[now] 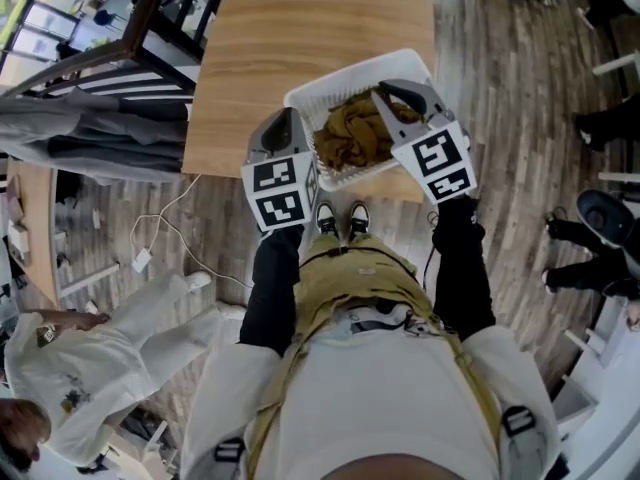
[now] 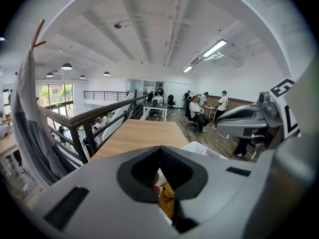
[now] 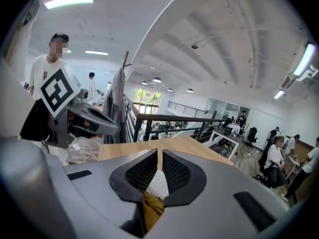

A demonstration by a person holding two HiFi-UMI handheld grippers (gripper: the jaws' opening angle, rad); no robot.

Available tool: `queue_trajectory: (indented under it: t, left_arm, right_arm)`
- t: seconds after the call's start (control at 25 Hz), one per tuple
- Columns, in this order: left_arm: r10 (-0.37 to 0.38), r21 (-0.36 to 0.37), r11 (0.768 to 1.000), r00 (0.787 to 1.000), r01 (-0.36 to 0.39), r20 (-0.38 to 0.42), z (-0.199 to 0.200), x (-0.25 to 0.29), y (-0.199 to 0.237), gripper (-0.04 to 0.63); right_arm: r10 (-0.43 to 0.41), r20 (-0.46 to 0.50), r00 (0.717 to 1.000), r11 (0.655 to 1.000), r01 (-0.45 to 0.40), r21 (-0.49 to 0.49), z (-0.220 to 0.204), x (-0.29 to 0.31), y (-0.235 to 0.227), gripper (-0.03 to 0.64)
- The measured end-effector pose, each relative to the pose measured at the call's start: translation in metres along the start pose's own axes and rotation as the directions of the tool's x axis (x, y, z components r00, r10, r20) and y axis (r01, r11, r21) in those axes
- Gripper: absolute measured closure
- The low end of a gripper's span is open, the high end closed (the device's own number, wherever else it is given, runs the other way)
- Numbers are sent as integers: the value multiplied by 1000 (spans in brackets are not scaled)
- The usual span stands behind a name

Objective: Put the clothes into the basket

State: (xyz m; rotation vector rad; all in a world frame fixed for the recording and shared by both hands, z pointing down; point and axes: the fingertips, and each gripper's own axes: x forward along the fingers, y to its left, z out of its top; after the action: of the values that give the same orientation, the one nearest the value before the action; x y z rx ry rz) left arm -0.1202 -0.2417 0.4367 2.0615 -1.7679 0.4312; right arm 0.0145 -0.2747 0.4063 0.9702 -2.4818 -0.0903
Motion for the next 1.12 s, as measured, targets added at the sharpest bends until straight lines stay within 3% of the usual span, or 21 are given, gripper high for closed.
queue_trajectory:
  t: [0.4, 1.12]
  left_arm:
    - [-26, 20, 1000, 993, 24, 118, 48, -14, -10, 595]
    - [-84, 55, 996, 943, 70, 321, 122, -35, -19, 595]
  right_arm:
    - [-124, 197, 973, 979, 88, 182, 53, -37, -14, 595]
    - [-252, 371, 894, 955, 168, 244, 108, -59, -34, 594]
